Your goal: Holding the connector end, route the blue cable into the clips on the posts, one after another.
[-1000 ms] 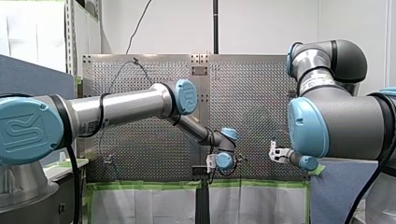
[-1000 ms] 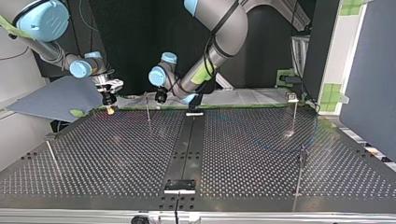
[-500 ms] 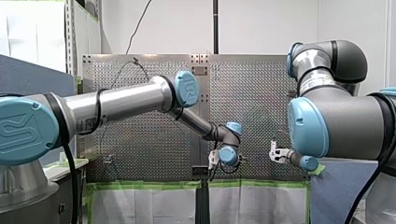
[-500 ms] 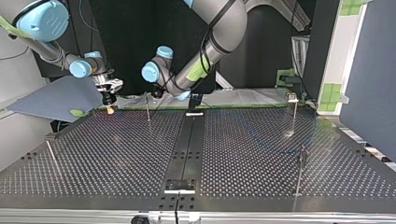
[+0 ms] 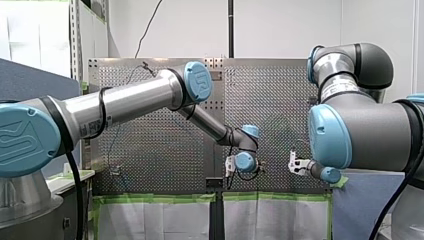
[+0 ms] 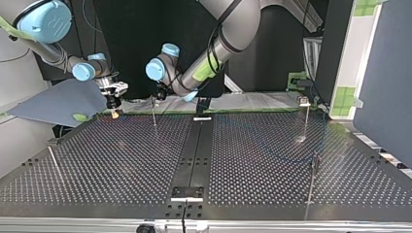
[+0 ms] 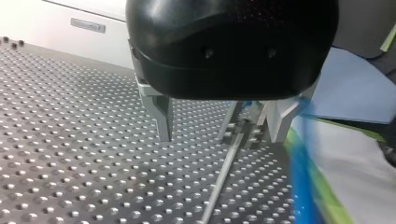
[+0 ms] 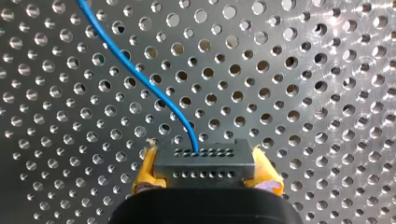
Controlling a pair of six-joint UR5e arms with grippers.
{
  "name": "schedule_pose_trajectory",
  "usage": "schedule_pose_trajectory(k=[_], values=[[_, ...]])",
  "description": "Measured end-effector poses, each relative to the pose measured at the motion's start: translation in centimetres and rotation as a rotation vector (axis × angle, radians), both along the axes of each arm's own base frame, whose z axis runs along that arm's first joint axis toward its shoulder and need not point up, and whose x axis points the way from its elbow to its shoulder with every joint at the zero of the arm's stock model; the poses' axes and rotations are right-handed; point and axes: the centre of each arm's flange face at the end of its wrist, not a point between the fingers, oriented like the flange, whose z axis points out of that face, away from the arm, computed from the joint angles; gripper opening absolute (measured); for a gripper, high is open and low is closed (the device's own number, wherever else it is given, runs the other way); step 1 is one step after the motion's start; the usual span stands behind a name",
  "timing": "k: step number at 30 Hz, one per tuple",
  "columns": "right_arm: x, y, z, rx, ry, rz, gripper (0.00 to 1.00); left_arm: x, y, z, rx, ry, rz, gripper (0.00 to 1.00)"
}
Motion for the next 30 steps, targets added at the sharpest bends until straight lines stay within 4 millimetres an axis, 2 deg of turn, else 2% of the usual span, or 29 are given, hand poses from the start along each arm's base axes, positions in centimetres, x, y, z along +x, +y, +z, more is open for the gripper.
schedule_pose_trajectory(k=[9, 13, 24, 30], values=[[0.1, 0.1, -0.1, 0.001, 0.000, 0.001, 0.00, -2.0, 1.9, -3.2, 0.040, 0.073, 0.004, 1.00], [0.2, 0.1, -0.1, 0.004, 0.001, 0.002, 0.00, -3.0, 2.2, -4.2, 0.039, 0.080, -0.007, 1.00], [0.2, 0.2, -0.2, 0.008, 0.001, 0.003, 0.00, -4.2, 0.1, -4.1, -0.037, 0.025, -0.046, 1.00], [0.1, 0.2, -0.2, 0.009, 0.000, 0.002, 0.00, -4.4, -0.2, -3.9, -0.055, 0.012, -0.041, 1.00]])
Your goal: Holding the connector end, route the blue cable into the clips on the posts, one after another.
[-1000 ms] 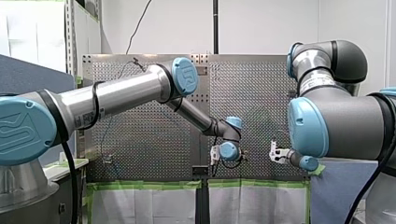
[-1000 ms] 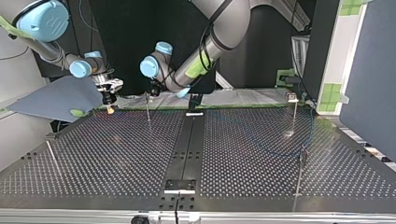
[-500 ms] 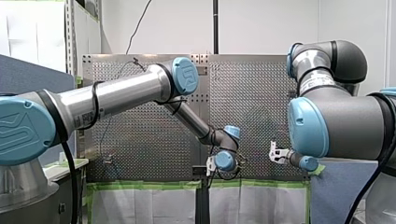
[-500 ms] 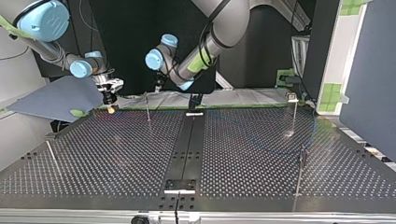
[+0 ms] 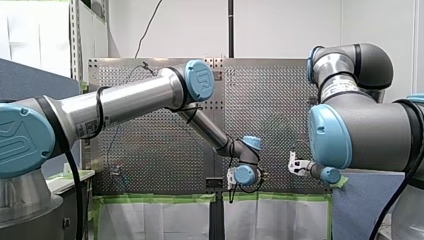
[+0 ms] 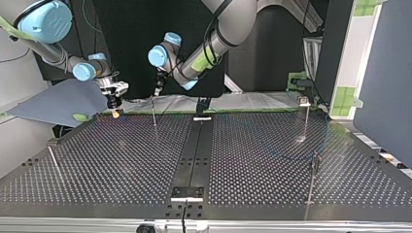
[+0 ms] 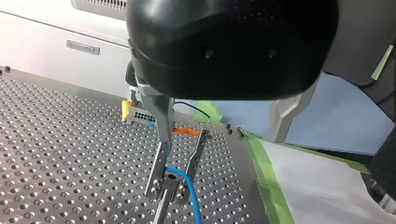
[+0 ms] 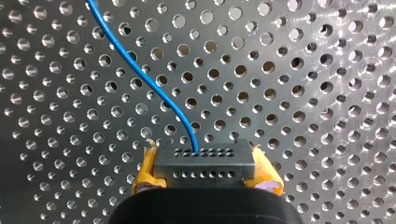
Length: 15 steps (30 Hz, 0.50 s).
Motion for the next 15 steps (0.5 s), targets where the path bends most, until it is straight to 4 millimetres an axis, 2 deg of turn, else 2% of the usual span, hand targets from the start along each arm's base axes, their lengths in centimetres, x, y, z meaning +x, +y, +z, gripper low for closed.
schedule_pose_trajectory(k=[15], values=[[-0.17, -0.03, -0.06, 0.001, 0.000, -0.003, 0.00, 0.67, -0.13, 0.26, -0.025, -0.030, 0.001, 1.00]])
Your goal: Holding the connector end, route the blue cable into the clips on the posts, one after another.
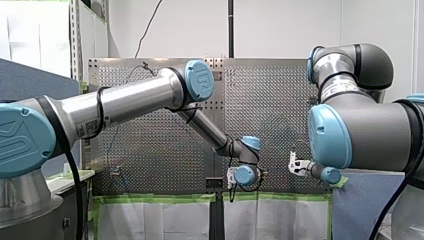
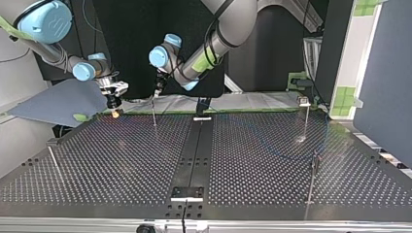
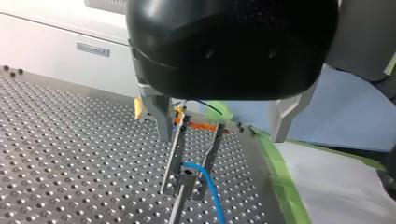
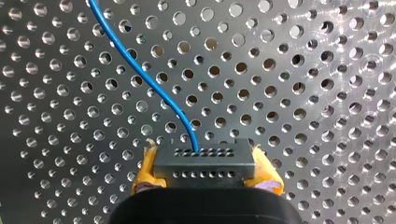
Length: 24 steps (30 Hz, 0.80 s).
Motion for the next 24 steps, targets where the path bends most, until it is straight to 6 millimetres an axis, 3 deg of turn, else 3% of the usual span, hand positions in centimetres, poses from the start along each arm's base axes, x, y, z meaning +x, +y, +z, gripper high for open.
schedule_pose_trajectory(k=[24], values=[[-0.06, 0.02, -0.14, 0.002, 0.000, -0.001, 0.00, 0.08, 0.04, -0.02, -0.011, 0.002, 0.006, 1.00]])
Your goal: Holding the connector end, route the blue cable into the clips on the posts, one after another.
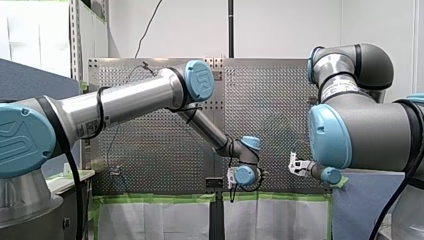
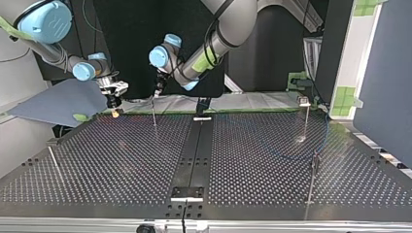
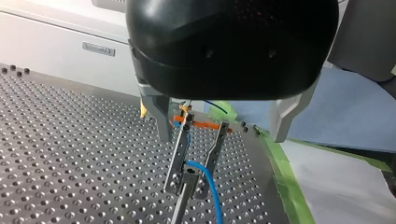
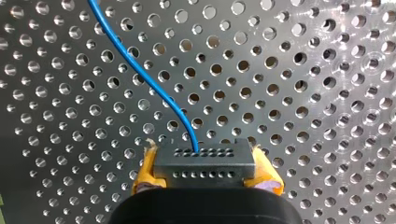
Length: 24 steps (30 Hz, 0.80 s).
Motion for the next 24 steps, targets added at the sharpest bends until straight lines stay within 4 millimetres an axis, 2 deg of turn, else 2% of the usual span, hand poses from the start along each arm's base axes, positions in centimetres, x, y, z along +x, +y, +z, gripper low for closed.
schedule_pose_trajectory(k=[6, 11, 18, 21, 24], values=[[0.0, 0.0, 0.0, 0.001, 0.000, 0.000, 0.00, -0.2, 0.2, -0.1, 0.017, 0.008, 0.007, 1.00], [-0.1, 0.0, 0.0, 0.001, 0.000, -0.002, 0.00, -1.7, -0.5, 0.5, 0.053, -0.006, 0.011, 1.00], [-0.3, -0.1, 0.0, 0.002, 0.000, -0.004, 0.00, -5.2, -2.2, 3.1, 0.040, -0.050, -0.010, 1.00], [-0.3, 0.0, -0.1, 0.002, 0.000, -0.004, 0.00, -5.8, -2.3, 4.4, 0.016, -0.069, -0.016, 1.00], [-0.3, 0.0, -0.1, 0.004, 0.000, -0.004, 0.00, -5.5, -1.8, 5.9, -0.022, -0.084, -0.005, 1.00]])
